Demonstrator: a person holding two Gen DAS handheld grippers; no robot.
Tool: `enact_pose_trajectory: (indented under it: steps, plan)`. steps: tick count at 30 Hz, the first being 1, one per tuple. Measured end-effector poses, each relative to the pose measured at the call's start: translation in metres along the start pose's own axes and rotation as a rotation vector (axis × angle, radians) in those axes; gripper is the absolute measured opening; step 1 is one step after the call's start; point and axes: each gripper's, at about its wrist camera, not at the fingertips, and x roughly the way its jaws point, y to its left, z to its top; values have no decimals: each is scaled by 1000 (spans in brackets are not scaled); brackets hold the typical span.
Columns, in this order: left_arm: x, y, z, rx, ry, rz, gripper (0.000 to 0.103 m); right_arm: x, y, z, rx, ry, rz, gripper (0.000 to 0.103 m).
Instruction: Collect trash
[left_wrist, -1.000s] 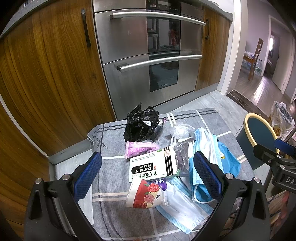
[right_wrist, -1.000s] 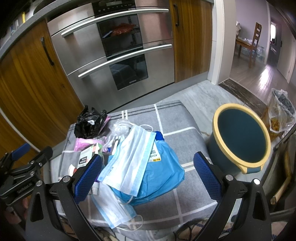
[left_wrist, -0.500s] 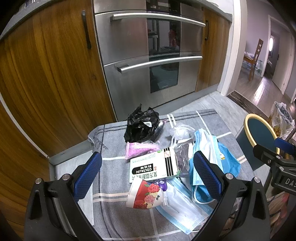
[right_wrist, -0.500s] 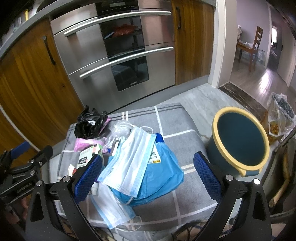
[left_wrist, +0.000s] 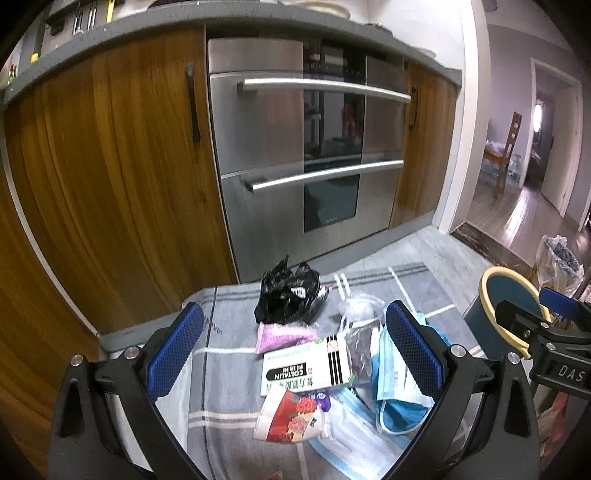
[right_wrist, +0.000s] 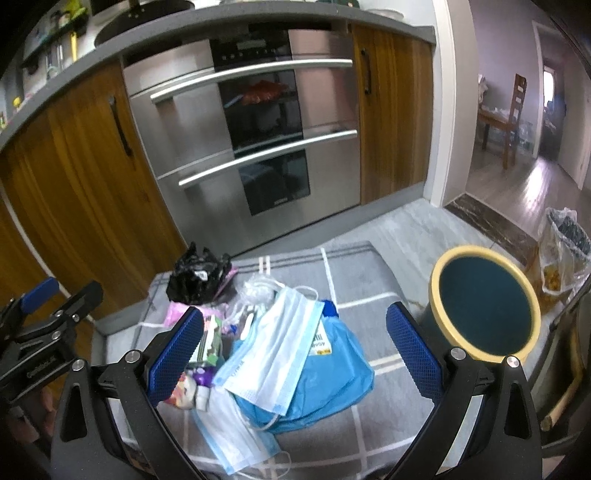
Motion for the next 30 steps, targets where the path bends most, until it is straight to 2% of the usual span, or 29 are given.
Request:
enact_pose_trajectory:
  steps: [6,30]
  plan:
    - [-7,-6,1,20,-29,-3,98,-7,0,3,-4,-44,1,98]
    - [-5,-6,-3,19,-18,8,98,-3,-7,-1,24,-20,-2,98]
